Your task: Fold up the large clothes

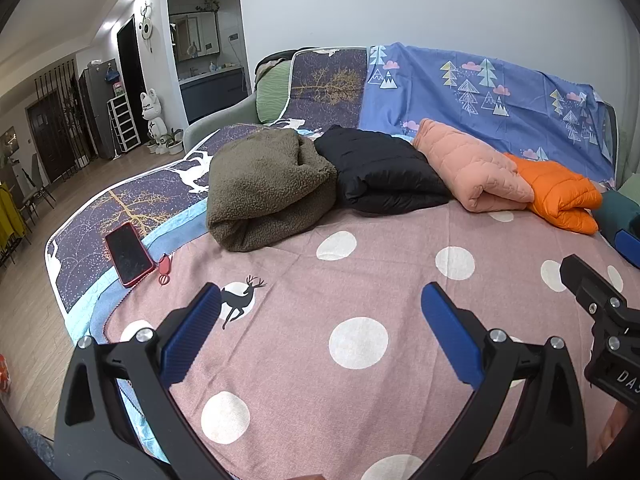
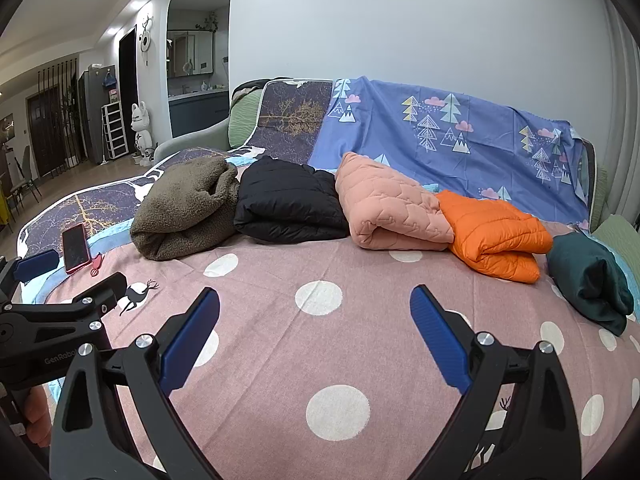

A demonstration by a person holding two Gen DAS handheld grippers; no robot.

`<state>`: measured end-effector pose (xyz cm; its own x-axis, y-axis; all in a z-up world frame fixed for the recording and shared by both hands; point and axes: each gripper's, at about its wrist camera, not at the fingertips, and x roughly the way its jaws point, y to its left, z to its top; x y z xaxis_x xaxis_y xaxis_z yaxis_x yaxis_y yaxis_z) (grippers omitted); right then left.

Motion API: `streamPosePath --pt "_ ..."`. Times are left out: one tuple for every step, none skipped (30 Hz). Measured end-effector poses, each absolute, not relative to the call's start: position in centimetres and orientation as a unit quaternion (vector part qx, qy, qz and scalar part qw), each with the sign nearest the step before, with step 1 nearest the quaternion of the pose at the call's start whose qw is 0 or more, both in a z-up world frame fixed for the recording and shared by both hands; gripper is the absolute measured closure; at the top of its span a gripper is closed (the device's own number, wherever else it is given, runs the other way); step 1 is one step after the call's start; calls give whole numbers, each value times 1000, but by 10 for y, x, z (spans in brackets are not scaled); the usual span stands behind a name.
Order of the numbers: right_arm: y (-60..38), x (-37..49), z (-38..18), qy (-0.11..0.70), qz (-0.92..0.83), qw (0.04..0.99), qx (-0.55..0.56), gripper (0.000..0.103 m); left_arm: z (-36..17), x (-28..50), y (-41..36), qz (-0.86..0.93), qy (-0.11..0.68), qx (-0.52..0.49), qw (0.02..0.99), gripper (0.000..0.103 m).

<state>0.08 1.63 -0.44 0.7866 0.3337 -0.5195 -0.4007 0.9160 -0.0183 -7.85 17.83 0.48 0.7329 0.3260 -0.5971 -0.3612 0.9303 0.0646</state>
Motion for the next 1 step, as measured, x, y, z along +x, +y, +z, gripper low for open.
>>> streamPosePath --pt "16 1 -4 262 195 943 -64 7 5 -78 178 185 315 -28 930 2"
